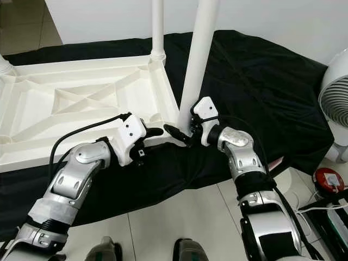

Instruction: Building children table

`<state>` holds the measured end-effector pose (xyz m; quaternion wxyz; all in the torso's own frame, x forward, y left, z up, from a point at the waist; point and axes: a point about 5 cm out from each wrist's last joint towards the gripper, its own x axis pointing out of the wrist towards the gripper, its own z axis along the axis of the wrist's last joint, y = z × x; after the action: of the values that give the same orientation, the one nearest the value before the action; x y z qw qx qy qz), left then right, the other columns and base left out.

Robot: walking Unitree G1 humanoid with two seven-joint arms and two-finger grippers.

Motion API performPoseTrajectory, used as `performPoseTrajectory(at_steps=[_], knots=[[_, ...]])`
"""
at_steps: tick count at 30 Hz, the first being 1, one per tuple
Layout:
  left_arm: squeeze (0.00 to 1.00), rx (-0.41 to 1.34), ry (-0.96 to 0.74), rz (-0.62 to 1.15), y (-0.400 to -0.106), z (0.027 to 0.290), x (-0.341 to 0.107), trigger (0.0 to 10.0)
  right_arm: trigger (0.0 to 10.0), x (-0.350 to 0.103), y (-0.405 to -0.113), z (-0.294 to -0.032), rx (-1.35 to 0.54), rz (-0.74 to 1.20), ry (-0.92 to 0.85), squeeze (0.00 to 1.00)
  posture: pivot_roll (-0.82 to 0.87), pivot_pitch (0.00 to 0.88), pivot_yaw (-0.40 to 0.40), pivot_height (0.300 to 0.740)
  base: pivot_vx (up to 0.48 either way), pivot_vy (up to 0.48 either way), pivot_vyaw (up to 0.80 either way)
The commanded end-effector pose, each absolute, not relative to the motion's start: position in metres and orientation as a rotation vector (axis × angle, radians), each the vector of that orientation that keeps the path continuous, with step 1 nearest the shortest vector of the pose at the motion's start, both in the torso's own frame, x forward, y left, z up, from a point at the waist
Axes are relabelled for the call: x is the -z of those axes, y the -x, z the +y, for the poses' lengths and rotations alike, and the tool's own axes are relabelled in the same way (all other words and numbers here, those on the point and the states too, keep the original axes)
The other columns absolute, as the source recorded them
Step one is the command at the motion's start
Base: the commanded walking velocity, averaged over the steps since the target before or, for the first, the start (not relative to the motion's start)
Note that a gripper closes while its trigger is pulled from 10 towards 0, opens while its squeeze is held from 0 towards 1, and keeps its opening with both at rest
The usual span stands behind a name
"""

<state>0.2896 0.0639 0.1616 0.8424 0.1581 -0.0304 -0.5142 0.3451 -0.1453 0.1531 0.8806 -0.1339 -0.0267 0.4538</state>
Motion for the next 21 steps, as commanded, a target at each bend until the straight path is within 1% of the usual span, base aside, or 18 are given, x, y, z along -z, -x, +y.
performPoseTrajectory(at_steps=[1, 2, 3, 7, 8, 14, 15, 16, 17, 18, 19, 21], knots=[[0.00, 1.066, -0.324, -0.071, -0.291, 0.062, -0.161, 10.0, 7.4, -0.150, -0.344, -0.140, -0.985, -0.045, 0.295, 0.00, 0.01, 0.027, 0.004, 0.740, 0.000, 0.000, 0.00], [0.00, 1.068, -0.324, -0.071, -0.291, 0.062, -0.160, 10.0, 1.2, -0.148, -0.342, -0.140, -1.006, -0.034, 0.277, 0.00, 0.01, 0.023, 0.005, 0.740, 0.000, 0.000, 0.00], [0.00, 1.070, -0.324, -0.072, -0.290, 0.061, -0.160, 10.0, 0.0, -0.146, -0.341, -0.142, -1.019, -0.025, 0.262, 0.00, 0.00, 0.017, 0.005, 0.740, 0.000, 0.000, 0.00], [0.00, 1.073, -0.323, -0.074, -0.290, 0.060, -0.160, 10.0, 0.0, -0.139, -0.337, -0.147, -1.020, -0.025, 0.229, 0.00, 0.00, 0.014, 0.005, 0.740, 0.000, 0.000, 0.00], [0.00, 1.075, -0.324, -0.078, -0.291, 0.059, -0.160, 10.0, 0.0, -0.134, -0.332, -0.150, -1.014, -0.023, 0.201, 0.00, 0.00, 0.012, 0.006, 0.740, 0.000, 0.000, 0.00], [0.00, 1.060, -0.322, -0.088, -0.292, 0.060, -0.160, 10.0, 0.0, -0.128, -0.329, -0.155, -0.967, -0.003, 0.183, 0.00, 0.00, 0.012, 0.006, 0.740, 0.000, 0.000, 0.00], [0.00, 1.044, -0.314, -0.086, -0.293, 0.061, -0.160, 10.0, 0.0, -0.127, -0.329, -0.158, -0.937, 0.012, 0.153, 0.00, 0.00, 0.009, 0.018, 0.740, 0.000, 0.000, 0.00], [0.00, 1.035, -0.306, -0.086, -0.293, 0.062, -0.160, 10.0, 0.0, -0.125, -0.330, -0.161, -0.871, 0.037, 0.150, 0.00, 0.00, 0.011, 0.015, 0.740, 0.000, 0.000, 0.00], [0.00, 1.035, -0.306, -0.086, -0.293, 0.062, -0.160, 10.0, 0.0, -0.125, -0.330, -0.161, -0.871, 0.037, 0.150, 0.00, 0.00, 0.011, 0.015, 0.740, 0.000, 0.000, 0.00], [0.00, 1.024, -0.306, -0.085, -0.294, 0.063, -0.160, 10.0, 0.0, -0.122, -0.331, -0.162, -0.782, 0.063, 0.166, 0.00, 0.00, 0.011, 0.015, 0.740, 0.000, 0.000, 0.00], [0.00, 1.024, -0.306, -0.085, -0.294, 0.063, -0.160, 10.0, 0.0, -0.122, -0.331, -0.162, -0.782, 0.063, 0.166, 0.00, 0.00, 0.011, 0.015, 0.740, 0.000, 0.000, 0.00], [0.00, 1.010, -0.308, -0.085, -0.295, 0.066, -0.161, 10.0, 0.0, -0.120, -0.331, -0.161, -0.657, 0.097, 0.151, 0.00, 0.00, 0.011, 0.015, 0.740, 0.000, 0.000, 0.00]])
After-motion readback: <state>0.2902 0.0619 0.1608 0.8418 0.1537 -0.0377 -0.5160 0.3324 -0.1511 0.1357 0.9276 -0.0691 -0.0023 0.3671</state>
